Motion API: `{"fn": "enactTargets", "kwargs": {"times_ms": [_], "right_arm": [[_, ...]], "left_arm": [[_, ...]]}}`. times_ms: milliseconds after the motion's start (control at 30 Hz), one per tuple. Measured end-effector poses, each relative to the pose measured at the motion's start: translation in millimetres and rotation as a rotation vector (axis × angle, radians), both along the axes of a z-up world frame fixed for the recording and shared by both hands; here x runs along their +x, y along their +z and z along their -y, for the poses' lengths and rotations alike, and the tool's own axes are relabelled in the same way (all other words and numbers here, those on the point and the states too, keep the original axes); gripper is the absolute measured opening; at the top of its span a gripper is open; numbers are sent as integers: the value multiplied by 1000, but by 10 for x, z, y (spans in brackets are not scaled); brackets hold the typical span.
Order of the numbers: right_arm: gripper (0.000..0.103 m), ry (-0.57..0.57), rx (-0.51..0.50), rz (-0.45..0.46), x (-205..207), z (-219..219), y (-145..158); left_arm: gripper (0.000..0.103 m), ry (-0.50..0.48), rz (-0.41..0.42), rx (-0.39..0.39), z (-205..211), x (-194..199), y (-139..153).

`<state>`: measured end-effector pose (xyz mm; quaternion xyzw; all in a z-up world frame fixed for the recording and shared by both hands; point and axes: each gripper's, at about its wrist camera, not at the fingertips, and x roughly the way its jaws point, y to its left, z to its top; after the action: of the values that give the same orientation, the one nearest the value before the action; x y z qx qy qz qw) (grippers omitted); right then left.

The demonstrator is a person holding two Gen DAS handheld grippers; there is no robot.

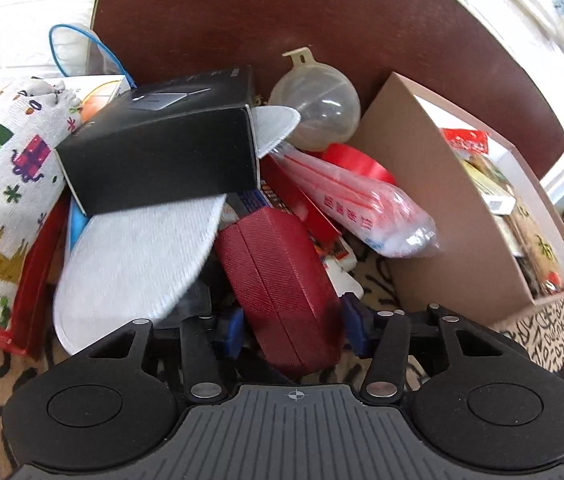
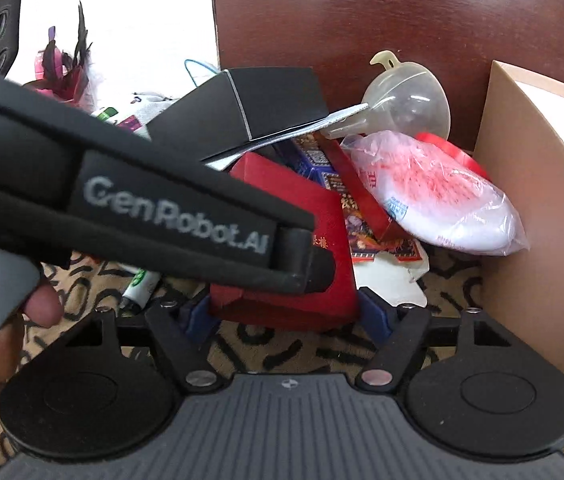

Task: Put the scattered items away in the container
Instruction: 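Grasp the red square gift box with the left gripper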

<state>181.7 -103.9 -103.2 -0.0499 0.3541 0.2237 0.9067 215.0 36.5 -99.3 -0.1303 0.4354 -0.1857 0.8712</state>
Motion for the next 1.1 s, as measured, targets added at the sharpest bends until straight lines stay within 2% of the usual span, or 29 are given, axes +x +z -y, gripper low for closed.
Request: {"fn": "enactTargets", "kwargs": {"times_ms": [167, 300, 433, 533, 600, 633, 800, 967, 1100], "right_arm": [[78, 19, 18, -33, -312, 126, 97], [78, 56, 1, -78, -741, 282, 118], [78, 74, -6, -135, -1175, 413, 106], [81, 97, -28, -139, -1440, 461, 95], [84, 113, -43, -126, -1572, 477, 104], [86, 110, -41, -124, -1611, 486, 120], [87, 98, -12, -108, -1683, 543, 169], [91, 121, -17, -99, -1737, 486, 182], [91, 135, -28, -118, -1727, 429, 135]], "left_arm": [[48, -24, -5, -17, 17, -389, 84], [48, -55, -36, -42, 110, -875, 73], [48, -30, -94, -109, 147, -1324, -21], [62, -10, -116, -121, 155, -1515, -116], [67, 21, -117, -86, 140, -1577, -120], [74, 38, -115, -72, 113, -1605, -100], [79, 81, -67, -20, -18, -1717, 27], [83, 70, -16, 58, -84, -1637, 94], [83, 27, -10, 37, -67, -1377, 121]]}}
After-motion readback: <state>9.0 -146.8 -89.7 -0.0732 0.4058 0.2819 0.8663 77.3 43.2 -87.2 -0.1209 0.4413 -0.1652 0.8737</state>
